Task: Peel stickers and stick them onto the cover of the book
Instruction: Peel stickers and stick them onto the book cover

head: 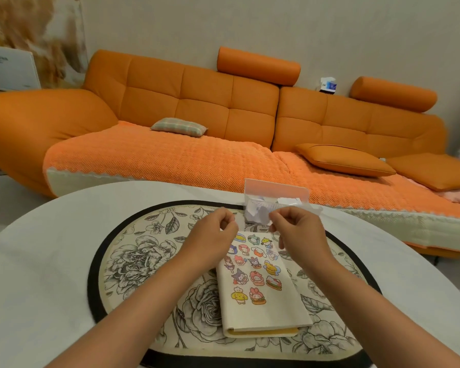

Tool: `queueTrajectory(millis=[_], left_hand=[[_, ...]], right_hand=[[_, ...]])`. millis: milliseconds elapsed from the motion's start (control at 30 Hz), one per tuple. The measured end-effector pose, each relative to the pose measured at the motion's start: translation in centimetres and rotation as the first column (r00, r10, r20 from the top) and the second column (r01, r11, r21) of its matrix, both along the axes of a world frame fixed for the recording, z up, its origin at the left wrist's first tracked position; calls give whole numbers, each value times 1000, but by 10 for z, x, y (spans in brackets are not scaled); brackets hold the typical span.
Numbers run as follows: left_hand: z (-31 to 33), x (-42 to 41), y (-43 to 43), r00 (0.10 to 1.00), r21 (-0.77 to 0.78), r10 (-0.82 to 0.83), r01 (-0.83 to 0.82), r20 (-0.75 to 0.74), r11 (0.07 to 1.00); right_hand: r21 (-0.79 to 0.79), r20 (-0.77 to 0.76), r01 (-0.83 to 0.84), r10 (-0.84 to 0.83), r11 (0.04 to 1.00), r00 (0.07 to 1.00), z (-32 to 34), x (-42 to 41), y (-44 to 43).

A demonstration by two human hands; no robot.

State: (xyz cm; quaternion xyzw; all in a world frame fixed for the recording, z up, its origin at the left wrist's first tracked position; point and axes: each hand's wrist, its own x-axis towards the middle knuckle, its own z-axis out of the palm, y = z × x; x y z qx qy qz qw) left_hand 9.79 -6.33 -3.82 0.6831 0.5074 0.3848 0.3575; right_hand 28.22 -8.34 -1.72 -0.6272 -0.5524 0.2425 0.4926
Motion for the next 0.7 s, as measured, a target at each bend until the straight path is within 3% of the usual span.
queueTrajectory(millis=[167,300,400,700], left_hand=[[3,-8,7,1000,20,22,-23,15,1000],[-1,-13,11,999,5,31,-31,17,999],[-3,-15,12,1000,10,30,-30,4,1000],[-1,-8,13,998,-40,14,-11,63,999]], right_hand=[[52,256,100,-110,994,960,5,11,44],[93,485,176,-199,980,852,4,17,87],[25,644,197,-166,980,747,2,20,106],[43,546,-18,-8,999,838,0,9,66]])
